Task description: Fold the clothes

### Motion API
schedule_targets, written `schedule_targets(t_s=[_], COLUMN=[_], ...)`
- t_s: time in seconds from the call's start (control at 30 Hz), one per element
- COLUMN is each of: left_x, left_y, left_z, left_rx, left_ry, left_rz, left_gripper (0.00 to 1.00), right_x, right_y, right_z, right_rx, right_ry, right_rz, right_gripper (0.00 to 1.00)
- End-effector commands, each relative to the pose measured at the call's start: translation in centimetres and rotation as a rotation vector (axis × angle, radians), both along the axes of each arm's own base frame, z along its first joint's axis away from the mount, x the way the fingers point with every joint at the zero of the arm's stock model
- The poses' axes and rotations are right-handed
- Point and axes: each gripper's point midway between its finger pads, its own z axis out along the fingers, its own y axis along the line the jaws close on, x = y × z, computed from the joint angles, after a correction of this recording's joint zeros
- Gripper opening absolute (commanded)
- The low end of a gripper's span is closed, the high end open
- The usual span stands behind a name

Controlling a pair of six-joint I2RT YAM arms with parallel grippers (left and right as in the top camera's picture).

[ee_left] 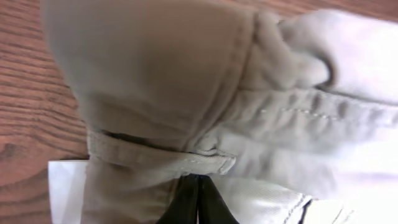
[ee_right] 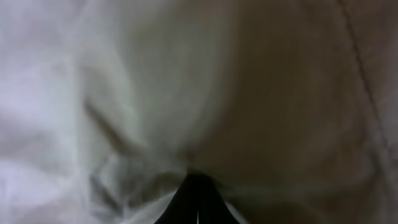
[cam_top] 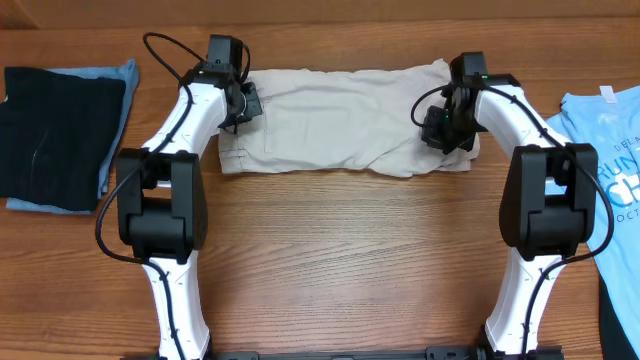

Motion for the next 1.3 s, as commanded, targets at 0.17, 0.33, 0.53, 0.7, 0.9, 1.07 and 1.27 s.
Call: schedule_targets(t_s=[0.17,0.33,0.53,0.7,0.9,1.07,1.27], left_x=[2.4,2.8,4.1,5.3,6.0,7.4,3.2], left_y=[-1.0,-5.2,-11.3,-10.5,-6.8,-5.7,-5.3], left_z=[12.5,23.3,13.3,3.5,0.4,6.3,16.9], left_rx=[-0.023,-0.13,-0.261,-0.197,-0.055,0.008,0.032], left_ry=[-0.214,-0.458,-0.291,-0.168,-0.144,-0.215,-0.21], left_rz=[-0.044,-0.14,-0.268,-0.222,-0.154,-0.171,-0.167], left_gripper=[0.04,0.04,0.04,0.04,0.04,0.04,0.04], right_x=[2.2,8.1,13.4,15.3,15.6,17.9,12.1], right_y=[0.5,3.3,4.2,3.8,0.7,0.8,6.0], right_z=[2.8,12.1,11.3,4.9,-0.3,6.7,18.2], right_rx=[0.019,0.16,0.197,0.168,-0.01,-0.01,0.287], right_ry=[-0.06,-0.325,-0.497,-0.478,-0.426,-0.559,-0.512], right_rz=[0.045,0.123,0.103,0.091,0.023,0.024,0.151], right_gripper=[0.04,0.04,0.04,0.04,0.04,0.04,0.04])
